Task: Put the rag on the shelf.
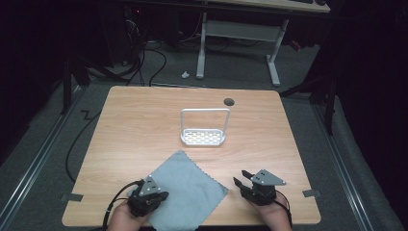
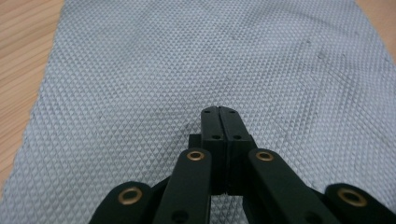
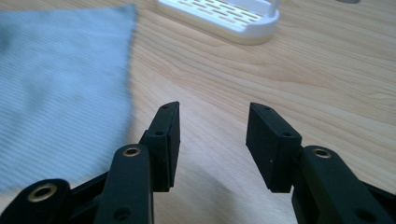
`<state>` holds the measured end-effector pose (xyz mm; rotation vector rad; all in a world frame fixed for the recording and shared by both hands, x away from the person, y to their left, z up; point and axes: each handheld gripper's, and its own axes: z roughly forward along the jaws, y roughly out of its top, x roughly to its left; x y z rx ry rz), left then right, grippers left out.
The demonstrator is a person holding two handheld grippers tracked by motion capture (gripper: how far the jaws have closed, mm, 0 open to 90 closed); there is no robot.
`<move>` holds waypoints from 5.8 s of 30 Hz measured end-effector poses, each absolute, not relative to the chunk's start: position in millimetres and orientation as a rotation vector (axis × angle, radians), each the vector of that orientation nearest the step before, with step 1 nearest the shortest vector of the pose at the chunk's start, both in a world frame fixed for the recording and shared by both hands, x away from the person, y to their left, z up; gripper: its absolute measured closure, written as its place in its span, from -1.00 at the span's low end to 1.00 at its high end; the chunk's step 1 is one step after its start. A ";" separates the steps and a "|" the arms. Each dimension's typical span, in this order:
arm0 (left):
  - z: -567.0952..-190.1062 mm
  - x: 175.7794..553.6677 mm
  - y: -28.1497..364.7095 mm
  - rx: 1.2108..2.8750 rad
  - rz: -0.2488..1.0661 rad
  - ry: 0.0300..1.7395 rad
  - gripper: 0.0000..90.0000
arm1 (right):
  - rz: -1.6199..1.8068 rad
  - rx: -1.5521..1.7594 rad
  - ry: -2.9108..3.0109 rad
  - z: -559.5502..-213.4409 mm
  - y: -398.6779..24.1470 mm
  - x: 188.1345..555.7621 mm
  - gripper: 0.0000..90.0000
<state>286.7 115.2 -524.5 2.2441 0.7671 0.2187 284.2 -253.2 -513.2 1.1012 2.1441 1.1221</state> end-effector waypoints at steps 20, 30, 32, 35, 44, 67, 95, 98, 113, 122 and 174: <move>-524.3 290.9 160.0 2.224 0.281 0.868 0.96 | 1.029 0.982 2.473 -526.4 -197.0 270.1 1.00; -521.1 270.6 126.2 2.279 0.275 0.725 0.88 | 0.966 1.090 2.311 -525.8 -212.8 311.2 0.91; -519.4 279.8 128.2 2.241 0.300 0.758 0.86 | 1.010 1.059 2.312 -519.4 -214.9 300.9 0.95; -517.5 300.5 131.6 2.193 0.320 0.813 0.83 | 1.040 0.988 2.361 -515.2 -212.6 279.2 0.99; -525.7 292.7 115.7 2.248 0.257 0.733 0.93 | 0.963 0.963 2.453 -524.6 -208.3 269.4 1.00; -520.7 304.1 131.2 2.097 0.256 0.920 0.34 | 1.046 1.093 2.318 -515.5 -239.7 260.1 0.80; -535.0 345.5 118.0 2.011 0.317 1.078 0.96 | 0.946 1.271 2.226 -529.0 -216.2 338.2 0.32; -534.9 345.2 117.6 2.013 0.322 1.076 0.96 | 0.967 1.282 2.202 -530.6 -217.5 336.5 0.33; -532.3 342.7 119.1 1.986 0.327 1.070 0.97 | 1.011 1.252 2.202 -528.4 -218.6 334.2 0.98; -519.4 333.9 124.0 1.891 0.339 1.037 0.97 | 1.095 1.204 2.104 -516.1 -225.3 320.4 0.98; -380.5 334.6 124.7 1.584 0.605 0.776 0.98 | 1.374 0.920 1.690 -374.5 -233.5 311.2 0.98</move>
